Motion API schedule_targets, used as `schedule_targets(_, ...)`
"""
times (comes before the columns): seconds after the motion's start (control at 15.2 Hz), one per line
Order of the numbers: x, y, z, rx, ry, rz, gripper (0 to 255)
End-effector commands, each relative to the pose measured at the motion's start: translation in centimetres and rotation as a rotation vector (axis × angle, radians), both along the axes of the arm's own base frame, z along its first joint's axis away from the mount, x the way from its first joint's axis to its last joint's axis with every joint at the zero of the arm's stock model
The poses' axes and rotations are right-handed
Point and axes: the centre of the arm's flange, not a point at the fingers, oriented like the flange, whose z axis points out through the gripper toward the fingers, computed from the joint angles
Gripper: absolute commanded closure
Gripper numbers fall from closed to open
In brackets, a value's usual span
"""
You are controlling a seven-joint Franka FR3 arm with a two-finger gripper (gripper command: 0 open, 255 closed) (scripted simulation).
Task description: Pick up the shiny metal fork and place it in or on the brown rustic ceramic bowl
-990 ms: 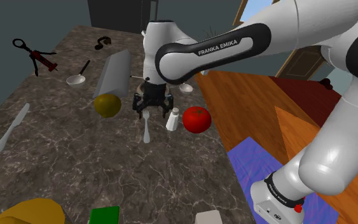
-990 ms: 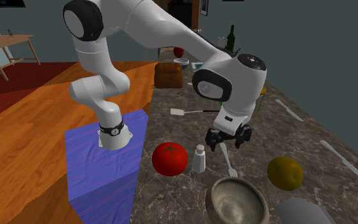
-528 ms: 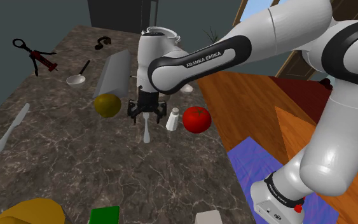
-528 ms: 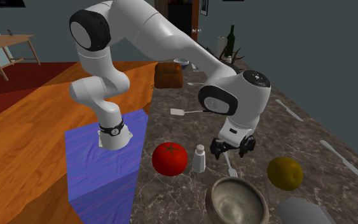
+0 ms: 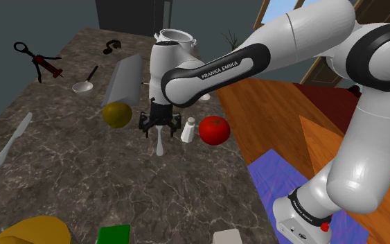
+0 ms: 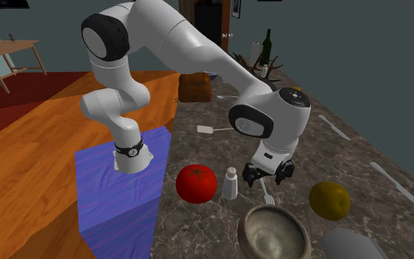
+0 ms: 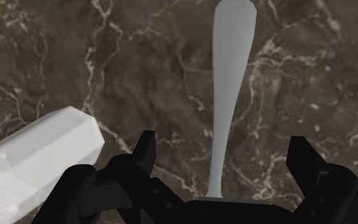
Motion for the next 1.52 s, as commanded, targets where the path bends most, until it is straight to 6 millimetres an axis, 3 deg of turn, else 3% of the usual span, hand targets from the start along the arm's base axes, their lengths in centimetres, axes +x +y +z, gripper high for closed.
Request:
schedule_targets(0.0, 0.0, 0.0, 0.0, 0.000, 0.000, 0.000, 0)
schedule_targets(0.07, 0.0, 0.0, 0.0, 0.000, 0.000, 0.000, 255)
schedule_targets(0.66, 0.0, 0.0, 0.0, 0.000, 0.000, 0.000, 255)
schedule_targets(1.45, 0.0, 0.0, 6.3, 0.000, 0.000, 0.000, 255)
